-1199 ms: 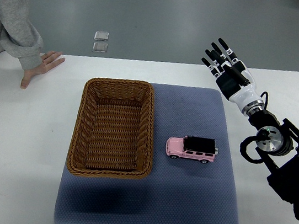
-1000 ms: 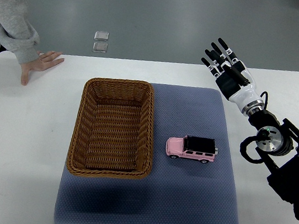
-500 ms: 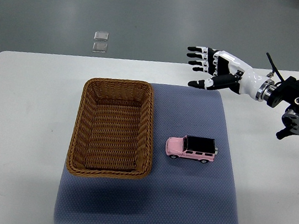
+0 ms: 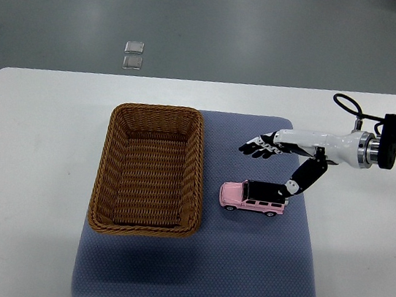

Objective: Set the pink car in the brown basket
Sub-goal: 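Lower the right hand onto the pink toy car and close fingers around it, then lift the held pink car and carry it over the wicker basket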

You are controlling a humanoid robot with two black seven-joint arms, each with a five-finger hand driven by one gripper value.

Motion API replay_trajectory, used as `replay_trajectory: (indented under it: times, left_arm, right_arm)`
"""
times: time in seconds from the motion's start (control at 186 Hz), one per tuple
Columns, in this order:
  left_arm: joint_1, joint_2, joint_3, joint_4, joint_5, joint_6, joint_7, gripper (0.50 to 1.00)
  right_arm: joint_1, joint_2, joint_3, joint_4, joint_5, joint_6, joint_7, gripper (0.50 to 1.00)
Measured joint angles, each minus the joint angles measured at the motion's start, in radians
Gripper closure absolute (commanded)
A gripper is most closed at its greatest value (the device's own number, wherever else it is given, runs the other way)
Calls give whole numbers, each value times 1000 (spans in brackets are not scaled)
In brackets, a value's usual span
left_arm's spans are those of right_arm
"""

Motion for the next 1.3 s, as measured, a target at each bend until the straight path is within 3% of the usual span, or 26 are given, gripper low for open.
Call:
replay_trajectory:
  times: [0.258, 0.866, 0.935, 1.0, 1.081, 1.183, 1.21, 1.301]
  left_arm:
    - [0, 0, 0, 1, 0, 0, 0, 500]
    - [0, 0, -1, 9, 0, 1, 0, 500]
    - [0, 0, -2, 9, 0, 1, 0, 500]
    - [0, 0, -3, 10, 0, 1, 0, 500]
    - [0, 0, -3, 11, 0, 1, 0, 500]
    - [0, 0, -3, 11, 0, 1, 0, 500]
    - [0, 0, -3, 11, 0, 1, 0, 500]
    - [0, 0, -3, 11, 0, 1, 0, 500]
  right_arm:
    - [-70, 72, 11, -57, -45, -91, 2, 587]
    - [-184, 158, 11, -137, -163, -217, 7, 607]
    - [-192, 167, 11, -144, -175, -226, 9, 652]
    - [-196, 177, 11, -153, -182, -235, 10, 728]
    - [-201, 183, 10, -160, -194, -243, 11, 899]
    - [-203, 185, 8, -165, -216, -255, 13, 963]
    - [-203, 184, 7, -166, -220, -259, 14, 1000]
    - [-196, 171, 4, -167, -225, -266, 21, 1000]
